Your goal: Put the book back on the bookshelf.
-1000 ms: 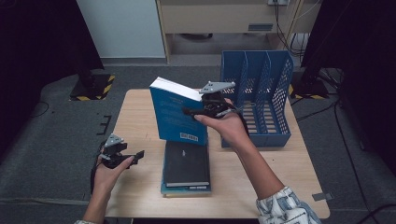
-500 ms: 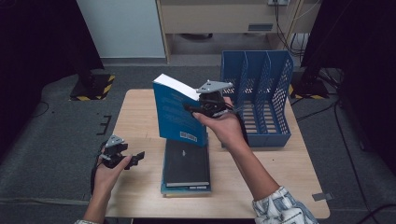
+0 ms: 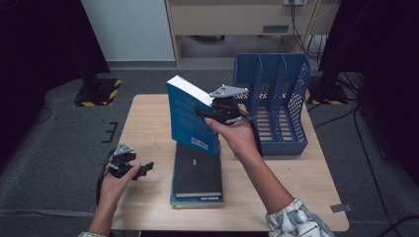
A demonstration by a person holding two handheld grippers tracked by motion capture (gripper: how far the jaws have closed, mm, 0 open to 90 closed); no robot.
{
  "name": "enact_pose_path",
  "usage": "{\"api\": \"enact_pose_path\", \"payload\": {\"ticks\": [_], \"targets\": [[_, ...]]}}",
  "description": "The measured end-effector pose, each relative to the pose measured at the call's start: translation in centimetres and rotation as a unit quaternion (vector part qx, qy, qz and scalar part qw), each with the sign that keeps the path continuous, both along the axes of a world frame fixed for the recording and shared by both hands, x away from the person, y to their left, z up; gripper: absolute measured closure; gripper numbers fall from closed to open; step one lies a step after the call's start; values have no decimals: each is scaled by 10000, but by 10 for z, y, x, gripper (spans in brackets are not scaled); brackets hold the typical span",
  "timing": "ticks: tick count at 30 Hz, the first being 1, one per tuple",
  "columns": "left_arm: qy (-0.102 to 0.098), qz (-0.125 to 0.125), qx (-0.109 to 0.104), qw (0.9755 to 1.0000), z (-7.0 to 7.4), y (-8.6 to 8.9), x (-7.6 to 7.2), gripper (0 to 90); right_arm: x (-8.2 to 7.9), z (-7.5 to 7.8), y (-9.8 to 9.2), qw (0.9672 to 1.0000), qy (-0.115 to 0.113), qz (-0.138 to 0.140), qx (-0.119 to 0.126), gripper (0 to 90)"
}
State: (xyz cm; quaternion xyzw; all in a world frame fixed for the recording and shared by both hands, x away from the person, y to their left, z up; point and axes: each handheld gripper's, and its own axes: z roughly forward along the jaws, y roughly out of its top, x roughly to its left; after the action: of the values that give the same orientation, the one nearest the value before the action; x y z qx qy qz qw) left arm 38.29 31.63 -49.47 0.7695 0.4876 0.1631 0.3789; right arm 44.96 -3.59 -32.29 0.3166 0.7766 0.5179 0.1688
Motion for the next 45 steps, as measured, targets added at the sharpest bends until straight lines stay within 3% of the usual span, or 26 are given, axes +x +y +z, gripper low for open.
{"api": "enact_pose_path", "payload": {"ticks": [5, 26, 36, 45], "targets": [[5, -22, -19, 10000, 0, 0, 0, 92, 1, 1, 0, 9999, -15, 73, 104, 573], [20, -70, 28, 10000, -1, 0, 0, 91, 3, 3, 5, 9994, -125, 271, 149, 533], [41, -92, 53, 9999, -1, 0, 0, 91, 6, 2, 10, 9992, -167, 340, 144, 463], [57, -97, 66, 9999, -2, -1, 0, 91, 7, 3, 11, 9989, -172, 401, 197, 517]]}}
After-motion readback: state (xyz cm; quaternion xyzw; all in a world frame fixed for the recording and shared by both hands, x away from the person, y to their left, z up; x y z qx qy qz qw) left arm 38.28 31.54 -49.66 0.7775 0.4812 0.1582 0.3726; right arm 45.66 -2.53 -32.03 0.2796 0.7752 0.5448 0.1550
